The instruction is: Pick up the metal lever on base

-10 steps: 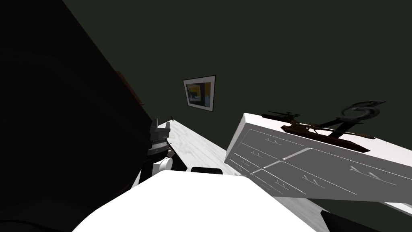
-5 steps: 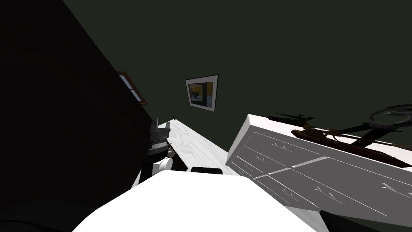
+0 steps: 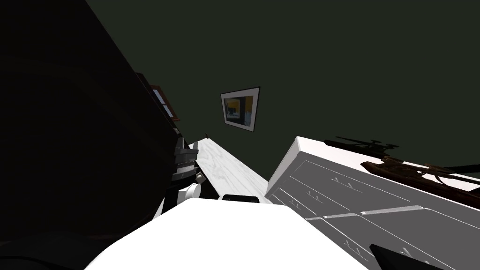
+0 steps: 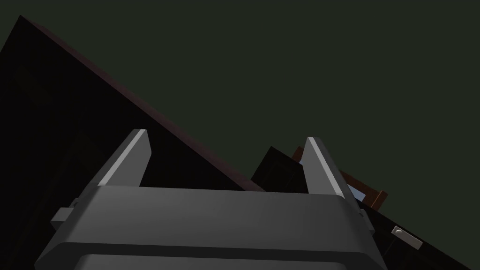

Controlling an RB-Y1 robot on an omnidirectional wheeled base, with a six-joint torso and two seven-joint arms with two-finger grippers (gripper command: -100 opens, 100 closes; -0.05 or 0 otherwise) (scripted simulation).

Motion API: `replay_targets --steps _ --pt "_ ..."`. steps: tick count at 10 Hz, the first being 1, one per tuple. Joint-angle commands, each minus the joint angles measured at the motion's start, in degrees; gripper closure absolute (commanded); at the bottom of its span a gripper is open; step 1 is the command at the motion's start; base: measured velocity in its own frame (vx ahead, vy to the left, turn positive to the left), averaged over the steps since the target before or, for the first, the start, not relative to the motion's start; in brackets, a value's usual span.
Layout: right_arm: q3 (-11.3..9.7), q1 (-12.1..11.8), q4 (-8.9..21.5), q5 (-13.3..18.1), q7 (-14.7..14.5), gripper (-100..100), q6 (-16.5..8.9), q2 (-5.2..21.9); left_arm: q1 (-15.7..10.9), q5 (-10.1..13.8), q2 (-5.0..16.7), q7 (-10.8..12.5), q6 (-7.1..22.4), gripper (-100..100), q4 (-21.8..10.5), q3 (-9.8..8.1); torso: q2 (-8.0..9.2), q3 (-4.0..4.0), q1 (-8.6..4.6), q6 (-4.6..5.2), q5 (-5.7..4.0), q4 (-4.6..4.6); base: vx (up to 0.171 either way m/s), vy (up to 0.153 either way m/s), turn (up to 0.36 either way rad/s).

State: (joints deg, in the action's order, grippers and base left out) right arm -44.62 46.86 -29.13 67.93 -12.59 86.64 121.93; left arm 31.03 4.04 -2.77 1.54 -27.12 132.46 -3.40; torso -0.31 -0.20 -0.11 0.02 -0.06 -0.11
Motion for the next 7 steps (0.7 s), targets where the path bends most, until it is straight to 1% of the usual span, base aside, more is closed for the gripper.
replay_targets --steps 1,2,3,5,6,7 --pt "-2.9 1.9 -1.8 -1.6 0.4 -100 -0.7 1.0 0.0 0.0 0.0 0.0 0.0 0 0.0 0.0 0.0 0.0 0.0 0.0 0.0 0.0 0.038 -0.015 0.023" --pt "-4.1 1.9 -1.8 -1.6 0.4 -100 -0.7 1.0 0.0 0.0 0.0 0.0 0.0 0 0.0 0.0 0.12 0.07 0.03 0.02 0.0 0.03 0.007 -0.003 -0.003" --pt "-5.9 1.9 -1.8 -1.6 0.4 -100 -0.7 1.0 0.0 0.0 0.0 0.0 0.0 0 0.0 0.0 0.24 0.15 0.07 0.03 0.01 0.07 -0.008 0.006 -0.006" --pt "-6.4 1.9 -1.8 -1.6 0.4 -100 -0.7 1.0 0.0 0.0 0.0 0.0 0.0 0 0.0 0.0 0.36 0.22 0.11 0.04 0.03 0.1 -0.007 0.003 -0.001" --pt "-8.7 1.5 -2.0 -2.5 -0.2 -100 0.2 1.6 0.0 0.0 0.0 0.0 0.0 0 0.0 0.0 0.37 0.23 0.11 0.04 0.02 0.11 0.029 -0.007 0.11" --pt "-10.2 1.2 -2.2 -3.3 -0.7 -100 1.3 1.9 0.0 0.0 0.0 0.0 0.0 0 0.0 0.0 0.27 0.17 0.08 0.01 0.02 0.08 0.062 -0.033 0.153"
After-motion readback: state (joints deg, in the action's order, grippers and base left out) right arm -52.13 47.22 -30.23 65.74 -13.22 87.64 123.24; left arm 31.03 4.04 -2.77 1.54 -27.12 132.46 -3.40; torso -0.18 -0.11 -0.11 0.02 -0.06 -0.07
